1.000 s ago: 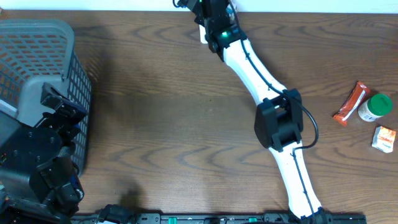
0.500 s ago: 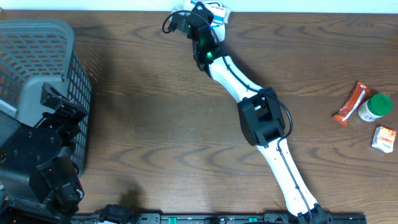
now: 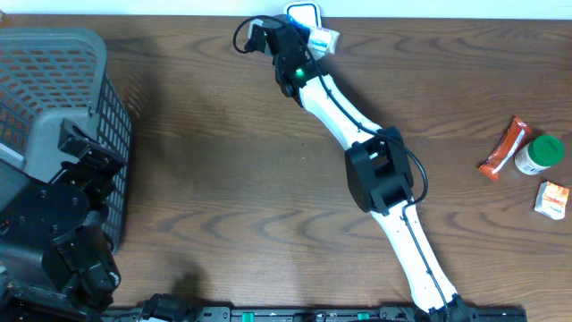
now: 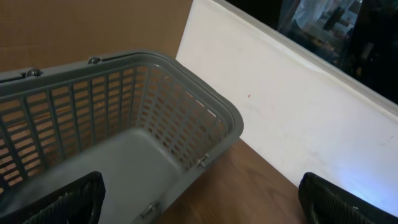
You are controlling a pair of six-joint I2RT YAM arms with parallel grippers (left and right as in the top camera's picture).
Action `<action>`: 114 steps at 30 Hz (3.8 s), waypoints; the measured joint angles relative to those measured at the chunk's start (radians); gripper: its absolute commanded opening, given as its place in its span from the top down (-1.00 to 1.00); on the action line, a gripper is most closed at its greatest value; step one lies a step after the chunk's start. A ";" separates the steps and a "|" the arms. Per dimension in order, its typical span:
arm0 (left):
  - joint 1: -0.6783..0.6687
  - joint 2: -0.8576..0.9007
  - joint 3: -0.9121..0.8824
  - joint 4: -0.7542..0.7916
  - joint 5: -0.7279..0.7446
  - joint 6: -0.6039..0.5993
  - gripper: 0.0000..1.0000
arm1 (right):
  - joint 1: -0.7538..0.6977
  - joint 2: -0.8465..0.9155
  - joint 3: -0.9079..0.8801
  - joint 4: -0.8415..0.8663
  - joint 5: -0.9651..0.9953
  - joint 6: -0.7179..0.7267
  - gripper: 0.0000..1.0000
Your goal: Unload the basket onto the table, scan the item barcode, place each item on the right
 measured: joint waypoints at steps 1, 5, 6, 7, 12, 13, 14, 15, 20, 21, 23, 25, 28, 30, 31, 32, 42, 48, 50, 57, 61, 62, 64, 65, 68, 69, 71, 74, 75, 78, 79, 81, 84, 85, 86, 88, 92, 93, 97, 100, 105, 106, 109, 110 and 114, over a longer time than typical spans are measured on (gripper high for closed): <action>0.000 0.000 0.000 0.000 0.000 0.000 -0.99 | 0.003 -0.009 0.000 -0.035 0.004 0.018 0.80; 0.000 0.000 0.000 0.000 0.000 0.000 -0.99 | 0.029 -0.055 0.000 -0.169 0.031 0.145 0.80; 0.000 0.000 0.000 0.000 0.000 0.000 -0.99 | 0.036 -0.068 0.000 -0.196 0.034 0.173 0.81; 0.000 0.000 0.000 0.000 0.000 0.000 -0.99 | 0.044 -0.083 0.000 -0.235 0.038 0.211 0.80; 0.000 0.000 0.000 0.000 0.000 0.000 -1.00 | 0.077 -0.168 0.001 -0.490 0.048 0.435 0.81; 0.000 0.000 0.000 0.000 0.000 0.000 -0.99 | 0.079 -0.180 0.001 -0.539 0.049 0.466 0.83; 0.000 0.000 0.000 0.000 0.000 0.000 -0.99 | 0.077 -0.189 0.001 -0.599 0.049 0.505 0.83; 0.000 0.000 0.000 0.000 0.000 0.000 -1.00 | 0.074 -0.195 0.002 -0.653 0.050 0.541 0.85; 0.000 0.000 0.000 0.000 0.000 0.000 -0.99 | 0.037 -0.197 0.000 -0.917 0.026 0.710 0.94; 0.000 0.000 0.000 0.000 0.000 0.000 -0.99 | 0.023 -0.197 -0.001 -0.963 0.010 0.739 0.94; 0.000 0.000 0.000 0.000 0.000 0.000 -1.00 | -0.014 -0.197 -0.001 -1.040 -0.026 0.785 0.94; 0.000 0.000 0.000 0.000 0.000 0.000 -0.99 | -0.052 -0.197 -0.001 -1.087 -0.056 0.811 0.93; 0.000 0.000 0.000 0.000 0.000 0.000 -0.99 | -0.142 -0.197 -0.001 -1.147 -0.090 0.853 0.91; 0.000 0.000 0.000 0.000 0.000 0.000 -0.99 | -0.206 -0.197 -0.002 -1.166 -0.103 0.875 0.87; 0.000 0.000 0.000 0.000 0.000 0.000 -0.99 | -0.242 -0.197 -0.002 -1.169 -0.109 0.885 0.85; 0.000 0.000 0.000 0.000 0.000 0.000 -0.99 | -0.281 -0.197 -0.002 -1.168 -0.111 0.896 0.86; 0.000 0.000 0.000 0.000 0.000 0.000 -0.99 | -0.657 -0.197 -0.039 -1.162 -0.223 0.971 -0.40; 0.000 0.000 0.000 0.000 0.000 0.000 -0.99 | -0.792 -0.197 -0.058 -1.211 -0.314 1.023 -0.91; 0.000 0.000 0.000 0.000 0.000 0.000 -0.99 | -0.816 -0.200 -0.058 -1.216 -0.328 1.048 -0.94; 0.000 0.000 0.000 0.000 0.000 0.000 -0.99 | -0.836 -0.353 -0.074 -1.218 -0.467 1.091 -0.99; 0.000 0.000 0.000 0.000 0.000 0.000 -0.99 | -0.830 -0.570 -0.074 -1.267 -0.644 1.099 -0.99; 0.000 0.000 0.000 0.000 0.000 0.000 -0.99 | -0.826 -0.633 -0.073 -1.295 -0.694 1.100 -0.98; 0.000 0.000 0.000 0.000 0.000 0.000 -0.99 | -0.816 -0.737 -0.069 -1.351 -0.768 1.103 -0.98; 0.000 0.000 0.000 0.000 0.000 0.000 -0.99 | -0.809 -0.793 -0.064 -1.385 -0.805 1.104 -0.98; 0.000 0.000 0.000 0.000 0.000 0.000 -0.99 | -0.788 -0.905 -0.061 -1.453 -0.876 1.107 -0.98; 0.000 0.000 0.000 0.000 0.000 0.000 -0.99 | -0.780 -0.940 -0.061 -1.454 -0.895 1.107 -0.99; 0.000 0.000 0.000 0.000 0.000 0.000 -1.00 | -0.764 -0.995 -0.061 -1.454 -0.916 1.106 -0.98; 0.000 0.000 0.000 0.000 0.000 0.000 -0.99 | -0.747 -1.072 -0.063 -1.453 -0.933 1.106 -0.99; 0.000 0.000 0.000 0.000 0.000 0.000 -0.99 | -0.744 -1.101 -0.064 -1.453 -0.937 1.106 -0.99; 0.000 0.000 0.000 0.000 0.000 0.000 -0.99 | -0.744 -1.194 -0.065 -1.453 -0.940 1.106 -0.98; 0.000 0.000 0.000 0.000 0.000 0.000 -0.99 | -0.744 -1.226 -0.065 -1.453 -0.940 1.106 -0.99; 0.000 0.000 0.000 0.000 0.000 0.000 -0.99 | -0.743 -1.299 -0.065 -1.453 -0.940 1.105 -0.99; 0.000 0.000 0.000 0.000 0.000 0.000 -0.99 | -0.743 -1.394 -0.065 -1.453 -0.940 1.105 -0.98; 0.000 0.000 0.000 0.000 0.000 0.000 -0.99 | -0.743 -1.433 -0.065 -1.453 -0.940 1.105 -0.98; 0.000 0.000 0.000 0.000 0.000 0.000 -0.99 | -0.743 -1.463 -0.064 -1.453 -0.940 1.105 -0.99; 0.000 0.000 0.000 0.000 0.000 0.000 -0.99 | -0.740 -1.520 -0.064 -1.454 -0.928 1.105 -0.99; 0.000 0.000 0.000 0.000 0.000 0.000 -0.99 | -0.697 -1.611 -0.063 -1.454 -0.872 1.104 -0.99; 0.000 0.000 0.000 0.000 0.000 0.000 -0.99 | -0.692 -1.628 -0.063 -1.454 -0.860 1.104 -0.99; 0.000 0.000 0.000 0.000 0.000 0.000 -0.99 | -0.686 -1.686 -0.063 -1.454 -0.818 1.102 -0.99; 0.000 0.000 0.000 0.000 0.000 0.000 -0.99 | -0.686 -1.706 -0.063 -1.454 -0.808 1.102 -0.98; 0.000 0.000 0.000 0.000 0.000 0.000 -0.99 | -0.686 -1.732 -0.063 -1.454 -0.798 1.102 -0.98; 0.000 0.000 0.000 0.000 0.000 0.000 -1.00 | -0.686 -1.738 -0.063 -1.454 -0.797 1.102 -0.98; 0.000 0.000 0.000 0.000 0.000 0.000 -0.99 | -0.686 -1.751 -0.063 -1.454 -0.797 1.103 -0.98; 0.000 0.000 0.000 0.000 0.000 0.000 -0.99 | -0.686 -1.754 -0.063 -1.454 -0.797 1.102 -0.98; 0.000 0.000 0.000 0.000 0.000 0.000 -0.99 | -0.686 -1.762 -0.063 -1.454 -0.796 1.102 -0.99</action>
